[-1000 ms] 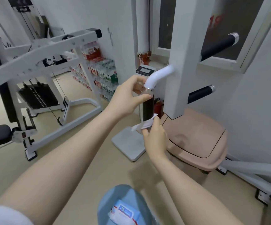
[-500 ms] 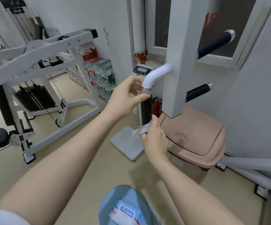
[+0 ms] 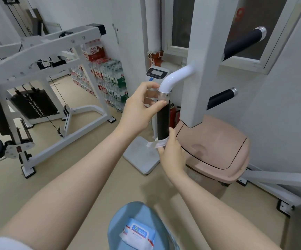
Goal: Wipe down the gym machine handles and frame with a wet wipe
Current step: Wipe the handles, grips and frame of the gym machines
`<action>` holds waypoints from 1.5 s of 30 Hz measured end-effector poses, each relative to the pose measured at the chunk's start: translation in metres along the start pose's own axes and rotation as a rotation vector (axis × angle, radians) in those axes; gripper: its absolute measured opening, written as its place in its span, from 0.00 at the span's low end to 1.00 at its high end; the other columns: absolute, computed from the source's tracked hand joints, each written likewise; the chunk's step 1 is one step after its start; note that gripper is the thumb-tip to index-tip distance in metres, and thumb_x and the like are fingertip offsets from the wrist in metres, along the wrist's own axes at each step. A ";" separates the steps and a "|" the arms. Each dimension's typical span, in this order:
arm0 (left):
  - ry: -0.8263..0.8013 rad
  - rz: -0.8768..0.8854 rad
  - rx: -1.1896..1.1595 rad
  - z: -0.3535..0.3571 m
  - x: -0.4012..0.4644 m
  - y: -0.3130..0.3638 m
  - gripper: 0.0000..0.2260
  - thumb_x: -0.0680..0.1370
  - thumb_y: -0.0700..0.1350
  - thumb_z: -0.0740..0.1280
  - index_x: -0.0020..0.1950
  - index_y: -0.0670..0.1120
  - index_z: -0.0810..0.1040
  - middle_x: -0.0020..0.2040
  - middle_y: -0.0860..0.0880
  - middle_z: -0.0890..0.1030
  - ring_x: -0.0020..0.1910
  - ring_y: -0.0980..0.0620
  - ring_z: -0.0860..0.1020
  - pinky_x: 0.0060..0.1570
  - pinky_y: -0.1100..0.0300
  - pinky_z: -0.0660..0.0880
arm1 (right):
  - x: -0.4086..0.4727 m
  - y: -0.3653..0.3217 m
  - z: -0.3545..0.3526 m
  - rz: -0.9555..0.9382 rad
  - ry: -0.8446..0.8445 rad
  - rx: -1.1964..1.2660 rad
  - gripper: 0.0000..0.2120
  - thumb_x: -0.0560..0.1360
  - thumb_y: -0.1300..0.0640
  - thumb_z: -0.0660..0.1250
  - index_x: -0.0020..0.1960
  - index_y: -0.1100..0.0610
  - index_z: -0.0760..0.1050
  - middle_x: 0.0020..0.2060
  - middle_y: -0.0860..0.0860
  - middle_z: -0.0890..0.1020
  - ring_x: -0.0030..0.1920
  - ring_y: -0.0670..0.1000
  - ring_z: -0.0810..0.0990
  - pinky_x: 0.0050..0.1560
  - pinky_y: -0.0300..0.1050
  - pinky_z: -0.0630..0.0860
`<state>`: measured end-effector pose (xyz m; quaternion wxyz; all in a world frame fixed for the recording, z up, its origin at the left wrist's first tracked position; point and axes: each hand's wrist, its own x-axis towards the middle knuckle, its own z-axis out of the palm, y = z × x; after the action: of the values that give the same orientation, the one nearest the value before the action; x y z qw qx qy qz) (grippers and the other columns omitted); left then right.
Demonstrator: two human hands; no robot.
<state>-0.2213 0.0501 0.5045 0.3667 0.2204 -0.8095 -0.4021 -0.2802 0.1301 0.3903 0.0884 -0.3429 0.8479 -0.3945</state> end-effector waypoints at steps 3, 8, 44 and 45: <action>-0.026 0.002 -0.007 -0.002 0.003 -0.001 0.14 0.73 0.43 0.71 0.53 0.54 0.71 0.47 0.51 0.79 0.44 0.53 0.79 0.49 0.57 0.76 | 0.007 -0.012 -0.010 -0.023 0.071 0.067 0.24 0.74 0.61 0.63 0.68 0.54 0.62 0.55 0.54 0.79 0.52 0.58 0.77 0.43 0.47 0.71; -0.050 0.020 -0.044 -0.003 0.005 -0.003 0.15 0.72 0.42 0.71 0.49 0.59 0.72 0.44 0.54 0.79 0.44 0.55 0.79 0.51 0.53 0.77 | 0.022 -0.040 -0.033 -0.117 0.219 0.279 0.22 0.71 0.61 0.64 0.64 0.54 0.65 0.51 0.54 0.80 0.49 0.57 0.77 0.44 0.50 0.73; -0.256 -0.015 -0.299 -0.020 0.001 -0.025 0.09 0.76 0.38 0.65 0.54 0.45 0.79 0.46 0.55 0.81 0.44 0.67 0.78 0.50 0.70 0.74 | -0.010 -0.070 0.012 -0.115 0.582 0.126 0.32 0.76 0.69 0.54 0.76 0.55 0.46 0.74 0.45 0.50 0.73 0.53 0.60 0.62 0.47 0.69; -0.286 -0.018 -0.310 -0.024 0.001 -0.026 0.10 0.77 0.38 0.63 0.57 0.44 0.79 0.48 0.54 0.81 0.45 0.68 0.78 0.51 0.71 0.74 | -0.010 -0.064 0.019 -0.130 0.598 0.016 0.33 0.75 0.70 0.53 0.76 0.55 0.46 0.74 0.46 0.49 0.73 0.54 0.58 0.64 0.51 0.69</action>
<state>-0.2017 0.0228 0.4929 0.2741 0.1092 -0.7796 -0.5524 -0.2320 0.0966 0.4232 -0.1877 -0.2642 0.8095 -0.4895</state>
